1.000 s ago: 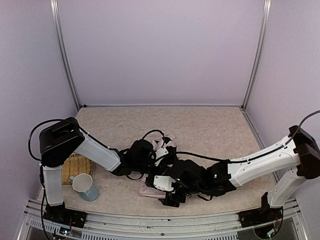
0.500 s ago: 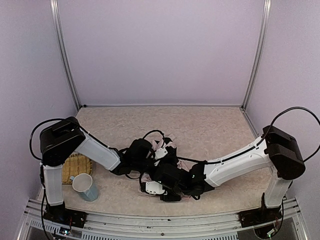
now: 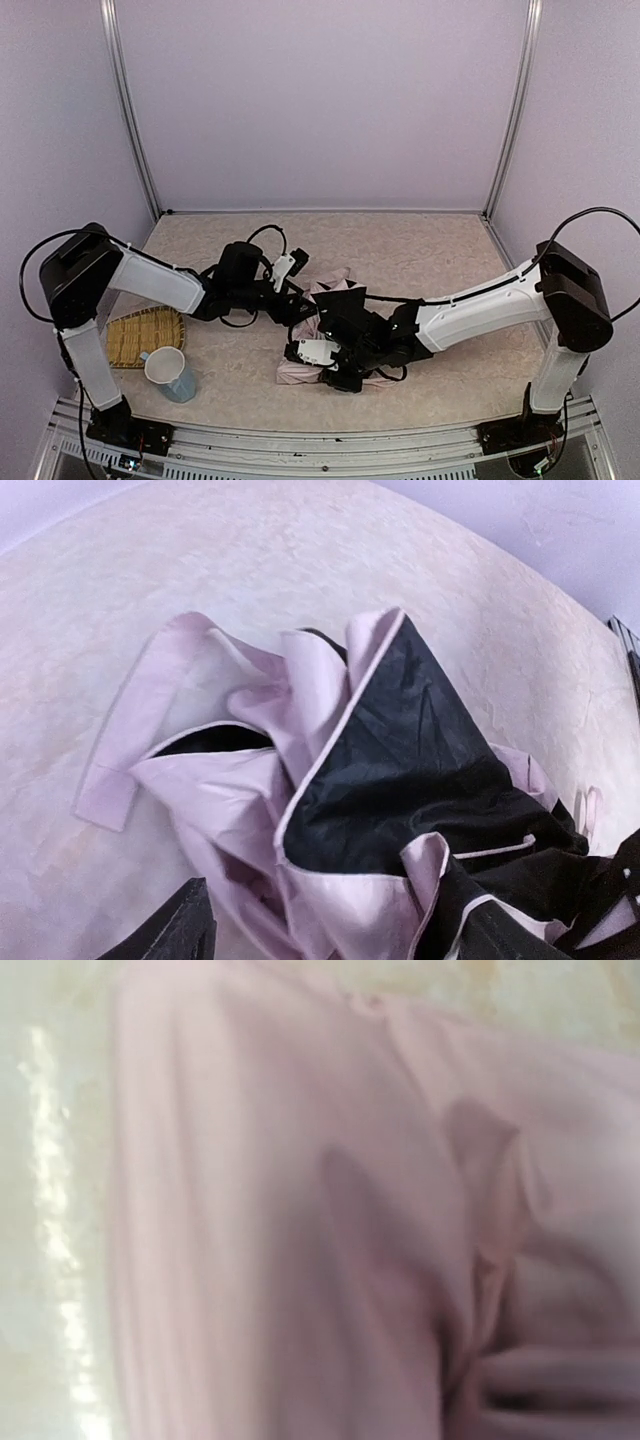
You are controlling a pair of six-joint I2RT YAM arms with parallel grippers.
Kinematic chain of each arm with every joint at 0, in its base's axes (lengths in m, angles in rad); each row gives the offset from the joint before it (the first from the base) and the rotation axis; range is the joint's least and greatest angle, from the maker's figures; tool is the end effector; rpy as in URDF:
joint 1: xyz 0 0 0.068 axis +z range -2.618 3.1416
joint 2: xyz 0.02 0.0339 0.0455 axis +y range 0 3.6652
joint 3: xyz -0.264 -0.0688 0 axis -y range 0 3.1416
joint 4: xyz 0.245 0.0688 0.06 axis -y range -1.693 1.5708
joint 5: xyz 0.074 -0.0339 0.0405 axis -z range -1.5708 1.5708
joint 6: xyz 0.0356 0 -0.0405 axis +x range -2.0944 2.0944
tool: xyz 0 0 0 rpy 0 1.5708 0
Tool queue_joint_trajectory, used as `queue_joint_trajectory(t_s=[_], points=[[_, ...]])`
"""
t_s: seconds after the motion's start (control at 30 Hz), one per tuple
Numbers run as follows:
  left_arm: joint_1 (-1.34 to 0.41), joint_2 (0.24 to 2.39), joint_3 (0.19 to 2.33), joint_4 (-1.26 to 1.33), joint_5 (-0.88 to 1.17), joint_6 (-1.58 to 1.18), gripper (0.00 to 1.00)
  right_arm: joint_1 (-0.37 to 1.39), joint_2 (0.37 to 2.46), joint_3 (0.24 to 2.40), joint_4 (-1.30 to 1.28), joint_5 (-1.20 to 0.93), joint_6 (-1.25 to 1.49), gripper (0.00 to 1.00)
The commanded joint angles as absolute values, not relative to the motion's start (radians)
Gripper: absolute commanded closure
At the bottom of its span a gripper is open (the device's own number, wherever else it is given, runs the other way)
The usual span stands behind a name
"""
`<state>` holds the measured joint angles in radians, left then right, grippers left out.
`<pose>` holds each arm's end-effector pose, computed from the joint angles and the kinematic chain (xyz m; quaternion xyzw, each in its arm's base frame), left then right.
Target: Put away the umbrella
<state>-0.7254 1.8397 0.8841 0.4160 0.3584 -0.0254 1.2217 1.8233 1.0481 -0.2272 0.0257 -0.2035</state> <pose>0.2705 -0.2566 0.1474 0.3761 0.7740 -0.3222 0.3945 0.1247 0.3398 0.1482 -0.6248 0.7286 0.1259 0.2508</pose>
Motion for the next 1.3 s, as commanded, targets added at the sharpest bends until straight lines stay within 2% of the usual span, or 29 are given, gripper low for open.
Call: queue_joint_trajectory(t_s=[0.0, 0.17, 0.33, 0.5, 0.7, 0.9, 1.07, 1.17, 1.27], points=[[-0.646, 1.612, 0.83, 0.611, 0.192, -0.09, 0.25, 1.199, 1.842, 0.971, -0.469, -0.407, -0.075, 0.81], [-0.776, 1.295, 0.546, 0.706, 0.042, 0.033, 0.33, 1.086, 1.847, 0.951, -0.465, -0.689, -0.057, 0.82], [-0.976, 1.061, 0.363, 0.667, -0.17, 0.209, 0.27, 1.039, 1.862, 0.963, -0.491, -0.765, -0.096, 0.82], [-1.168, 1.004, 0.327, 0.56, -0.226, 0.322, 0.25, 0.998, 1.907, 0.988, -0.53, -0.853, -0.153, 0.82], [-1.322, 1.147, 0.354, 0.489, -0.071, 0.51, 0.21, 0.96, 1.97, 1.024, -0.556, -0.924, -0.209, 0.81], [-1.365, 1.391, 0.446, 0.522, -0.147, 0.644, 0.12, 0.921, 2.033, 1.067, -0.565, -0.938, -0.235, 0.8], [-1.358, 1.604, 0.531, 0.549, -0.216, 0.709, 0.11, 0.916, 2.088, 1.097, -0.578, -0.943, -0.258, 0.79], [-1.356, 1.699, 0.567, 0.538, -0.23, 0.705, 0.14, 0.914, 2.115, 1.11, -0.583, -0.946, -0.27, 0.79], [-1.349, 1.771, 0.61, 0.472, -0.237, 0.672, 0.28, 0.911, 2.121, 1.124, -0.572, -0.939, -0.267, 0.77]])
